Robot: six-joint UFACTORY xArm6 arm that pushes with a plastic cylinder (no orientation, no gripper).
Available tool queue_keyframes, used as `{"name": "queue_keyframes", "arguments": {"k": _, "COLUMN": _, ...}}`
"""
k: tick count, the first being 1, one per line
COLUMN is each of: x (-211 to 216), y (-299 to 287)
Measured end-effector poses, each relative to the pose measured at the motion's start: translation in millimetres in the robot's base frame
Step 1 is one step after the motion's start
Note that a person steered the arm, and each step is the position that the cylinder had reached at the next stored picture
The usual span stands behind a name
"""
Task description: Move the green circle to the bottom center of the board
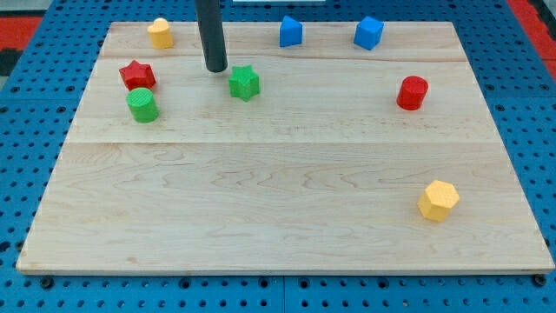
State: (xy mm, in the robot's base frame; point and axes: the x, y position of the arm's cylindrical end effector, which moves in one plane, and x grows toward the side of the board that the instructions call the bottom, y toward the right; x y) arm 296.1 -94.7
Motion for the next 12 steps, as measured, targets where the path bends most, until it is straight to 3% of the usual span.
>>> {"name": "queue_keyframes", "arguments": {"k": 2, "x": -10, "y": -35}}
{"name": "queue_keyframes", "arguments": {"k": 3, "x": 23, "y": -57}}
{"name": "queue_keyframes", "arguments": {"k": 6, "x": 60, "y": -130}}
{"name": "queue_keyframes", "arguments": {"k": 8, "x": 140, "y": -53}}
{"name": "queue_keyframes", "arguments": {"k": 10, "x": 99, "y": -67}}
{"name": "queue_keyframes", "arguments": {"k": 11, "x": 117, "y": -17}}
{"name": "queue_keyframes", "arguments": {"k": 12, "x": 171, "y": 42}}
